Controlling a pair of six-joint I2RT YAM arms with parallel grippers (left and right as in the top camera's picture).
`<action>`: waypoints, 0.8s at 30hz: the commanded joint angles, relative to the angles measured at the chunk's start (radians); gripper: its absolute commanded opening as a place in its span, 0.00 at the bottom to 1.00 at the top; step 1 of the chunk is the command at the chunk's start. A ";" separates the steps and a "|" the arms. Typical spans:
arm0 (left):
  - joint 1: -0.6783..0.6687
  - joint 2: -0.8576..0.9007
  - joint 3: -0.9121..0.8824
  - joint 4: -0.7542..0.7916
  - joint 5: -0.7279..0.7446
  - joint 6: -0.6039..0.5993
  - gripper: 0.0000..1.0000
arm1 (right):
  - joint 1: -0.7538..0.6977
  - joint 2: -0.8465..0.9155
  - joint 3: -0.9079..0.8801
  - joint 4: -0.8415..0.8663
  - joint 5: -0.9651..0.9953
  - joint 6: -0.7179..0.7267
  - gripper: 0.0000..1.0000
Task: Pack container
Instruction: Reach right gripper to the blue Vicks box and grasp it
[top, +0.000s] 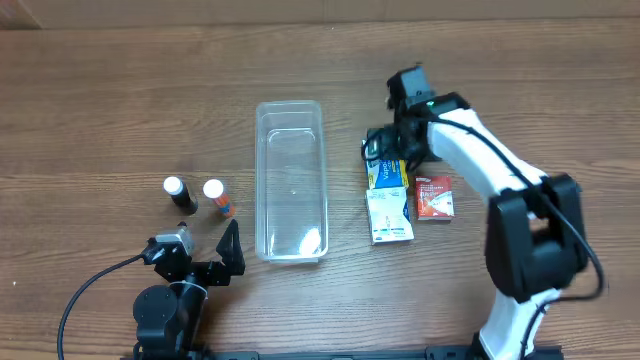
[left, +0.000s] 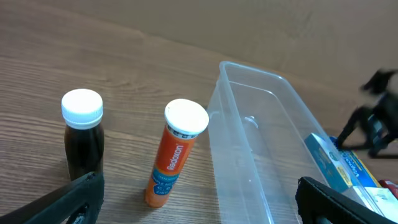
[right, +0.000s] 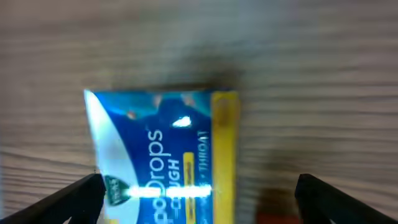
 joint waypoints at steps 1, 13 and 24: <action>-0.005 -0.010 -0.003 0.001 0.007 -0.009 1.00 | 0.027 0.028 -0.013 0.026 -0.092 -0.060 1.00; -0.005 -0.010 -0.003 0.001 0.007 -0.009 1.00 | 0.033 0.075 -0.013 0.033 -0.027 -0.008 0.99; -0.005 -0.010 -0.003 0.001 0.007 -0.009 1.00 | 0.035 0.079 0.062 -0.056 0.067 0.060 0.73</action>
